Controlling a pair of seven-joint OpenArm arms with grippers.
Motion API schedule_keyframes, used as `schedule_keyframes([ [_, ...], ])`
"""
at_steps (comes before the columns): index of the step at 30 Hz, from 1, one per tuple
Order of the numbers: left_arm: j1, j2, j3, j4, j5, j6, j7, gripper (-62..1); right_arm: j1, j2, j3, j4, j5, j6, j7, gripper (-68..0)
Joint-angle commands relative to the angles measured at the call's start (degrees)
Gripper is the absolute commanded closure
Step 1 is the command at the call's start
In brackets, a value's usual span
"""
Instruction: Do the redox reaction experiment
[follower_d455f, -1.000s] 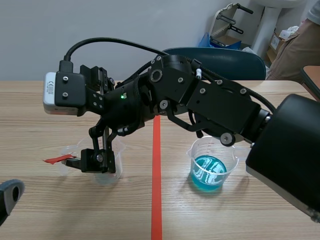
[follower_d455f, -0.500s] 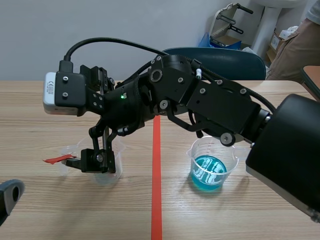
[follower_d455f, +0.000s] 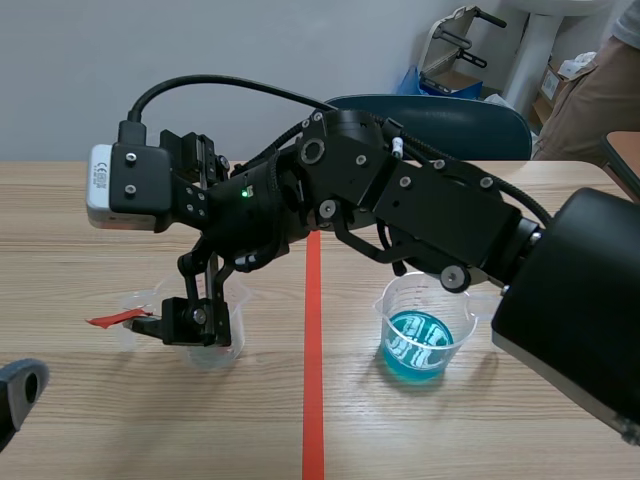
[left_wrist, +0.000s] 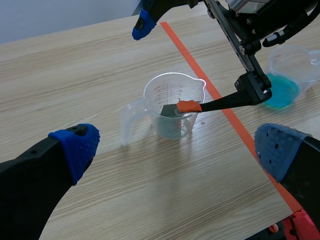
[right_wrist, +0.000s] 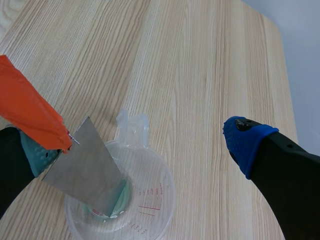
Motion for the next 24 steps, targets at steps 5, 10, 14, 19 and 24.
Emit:
schedule_keyframes([
  [5, 0.15, 0.13, 0.44, 0.55, -0.15, 0.28, -0.37, -62.3, 1.16, -0.66, 0.33, 0.37, 1.05, 0.37, 0.70, -67.9],
  [10, 0.15, 0.13, 0.44, 0.55, -0.15, 0.28, -0.35, -62.3, 0.98, -0.48, 0.33, 0.37, 1.36, 0.37, 0.72, -67.9],
  [14, 0.15, 0.13, 0.44, 0.55, -0.15, 0.28, -0.37, -62.3, 0.24, 1.07, 0.33, 0.39, 5.49, 0.37, 2.05, -67.9],
  [19, 0.15, 0.13, 0.44, 0.55, -0.15, 0.28, -0.37, -62.3, -1.09, 3.54, 0.31, 0.44, 8.20, 0.37, 2.82, -67.9],
  [24, 0.04, 0.13, 0.44, 0.55, -0.15, 0.33, -0.52, -62.3, -2.82, 6.36, 0.31, 0.66, 8.90, 0.37, 3.17, -67.9],
])
